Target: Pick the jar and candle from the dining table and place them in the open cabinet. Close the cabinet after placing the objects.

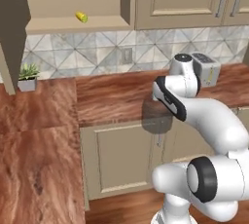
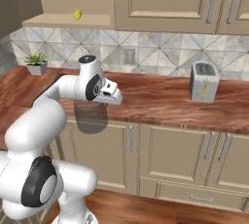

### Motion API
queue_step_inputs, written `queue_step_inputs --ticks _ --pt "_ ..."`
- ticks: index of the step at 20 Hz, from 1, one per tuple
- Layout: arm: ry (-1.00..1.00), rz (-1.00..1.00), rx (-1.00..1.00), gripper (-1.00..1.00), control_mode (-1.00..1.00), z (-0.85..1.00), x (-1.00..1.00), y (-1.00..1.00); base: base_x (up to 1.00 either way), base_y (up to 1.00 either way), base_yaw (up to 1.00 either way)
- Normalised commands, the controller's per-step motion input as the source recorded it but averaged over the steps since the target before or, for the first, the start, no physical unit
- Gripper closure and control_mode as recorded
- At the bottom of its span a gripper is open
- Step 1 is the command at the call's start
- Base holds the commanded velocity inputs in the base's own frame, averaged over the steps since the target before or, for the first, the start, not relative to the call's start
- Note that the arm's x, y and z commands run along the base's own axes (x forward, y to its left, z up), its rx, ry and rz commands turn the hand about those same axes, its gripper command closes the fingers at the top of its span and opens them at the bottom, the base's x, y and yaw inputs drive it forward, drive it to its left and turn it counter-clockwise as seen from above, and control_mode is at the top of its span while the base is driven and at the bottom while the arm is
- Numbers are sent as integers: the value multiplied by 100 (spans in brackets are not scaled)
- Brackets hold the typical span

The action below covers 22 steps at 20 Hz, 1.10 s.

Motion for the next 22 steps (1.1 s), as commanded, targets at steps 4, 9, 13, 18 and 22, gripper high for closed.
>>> queue_step_inputs --ticks 4,9,13,18,22 --pt "0 0 0 100 100 0 0 0 1 0 34" --pt "0 0 0 100 100 0 0 0 40 0 16" --pt "0 0 0 100 100 0 0 0 76 0 0" --pt "0 0 0 100 100 0 0 0 45 10 0" --pt "0 0 0 100 100 0 0 0 33 23 0"
